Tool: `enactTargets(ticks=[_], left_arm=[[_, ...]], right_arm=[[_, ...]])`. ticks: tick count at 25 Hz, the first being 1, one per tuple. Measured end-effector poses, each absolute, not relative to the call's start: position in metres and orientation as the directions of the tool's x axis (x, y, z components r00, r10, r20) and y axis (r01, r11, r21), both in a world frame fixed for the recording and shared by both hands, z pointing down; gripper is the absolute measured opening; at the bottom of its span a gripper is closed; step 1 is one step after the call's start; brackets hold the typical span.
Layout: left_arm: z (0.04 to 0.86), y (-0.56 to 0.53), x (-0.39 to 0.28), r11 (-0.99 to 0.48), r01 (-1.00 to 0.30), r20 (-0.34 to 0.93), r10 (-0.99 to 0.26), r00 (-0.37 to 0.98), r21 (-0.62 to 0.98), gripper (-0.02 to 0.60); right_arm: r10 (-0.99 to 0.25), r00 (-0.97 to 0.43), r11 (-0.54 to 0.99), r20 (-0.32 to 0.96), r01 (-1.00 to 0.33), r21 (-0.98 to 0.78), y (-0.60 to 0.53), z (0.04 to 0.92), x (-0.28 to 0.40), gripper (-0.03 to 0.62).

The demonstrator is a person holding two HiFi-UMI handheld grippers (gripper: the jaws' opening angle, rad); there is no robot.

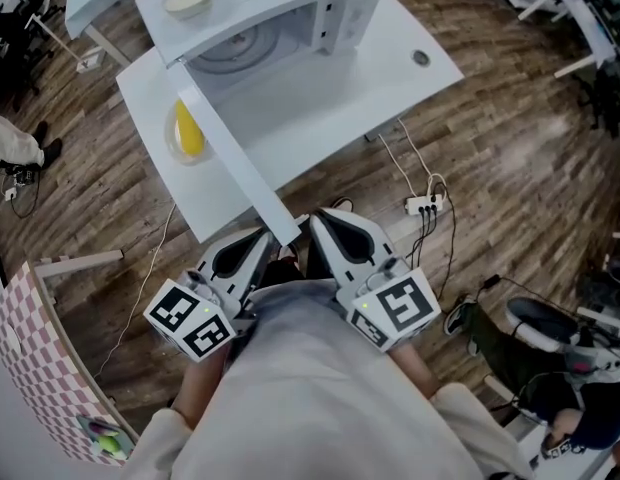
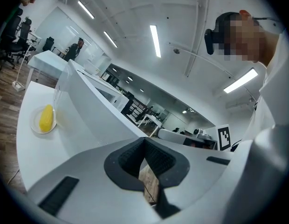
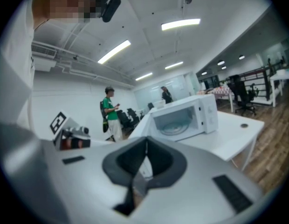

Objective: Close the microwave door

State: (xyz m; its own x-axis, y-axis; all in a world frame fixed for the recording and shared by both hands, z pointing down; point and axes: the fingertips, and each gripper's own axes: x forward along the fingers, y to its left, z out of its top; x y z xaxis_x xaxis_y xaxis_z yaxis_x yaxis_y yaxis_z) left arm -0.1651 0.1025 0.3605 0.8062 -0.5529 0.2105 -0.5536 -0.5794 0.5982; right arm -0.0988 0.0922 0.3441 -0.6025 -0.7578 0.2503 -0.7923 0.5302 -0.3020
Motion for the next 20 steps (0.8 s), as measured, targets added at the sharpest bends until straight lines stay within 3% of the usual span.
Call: enactTargets(ticks=[20], left_arm=[[0.36,0.084,-0.133,-0.593,-0.508,0.192,-0.513,0.837,0.625,0.015]], right_arm=[[-0.783,-0.564,0.484,0.262,-0.817,-0.314,0.082,0.347,-0.067,0.023]])
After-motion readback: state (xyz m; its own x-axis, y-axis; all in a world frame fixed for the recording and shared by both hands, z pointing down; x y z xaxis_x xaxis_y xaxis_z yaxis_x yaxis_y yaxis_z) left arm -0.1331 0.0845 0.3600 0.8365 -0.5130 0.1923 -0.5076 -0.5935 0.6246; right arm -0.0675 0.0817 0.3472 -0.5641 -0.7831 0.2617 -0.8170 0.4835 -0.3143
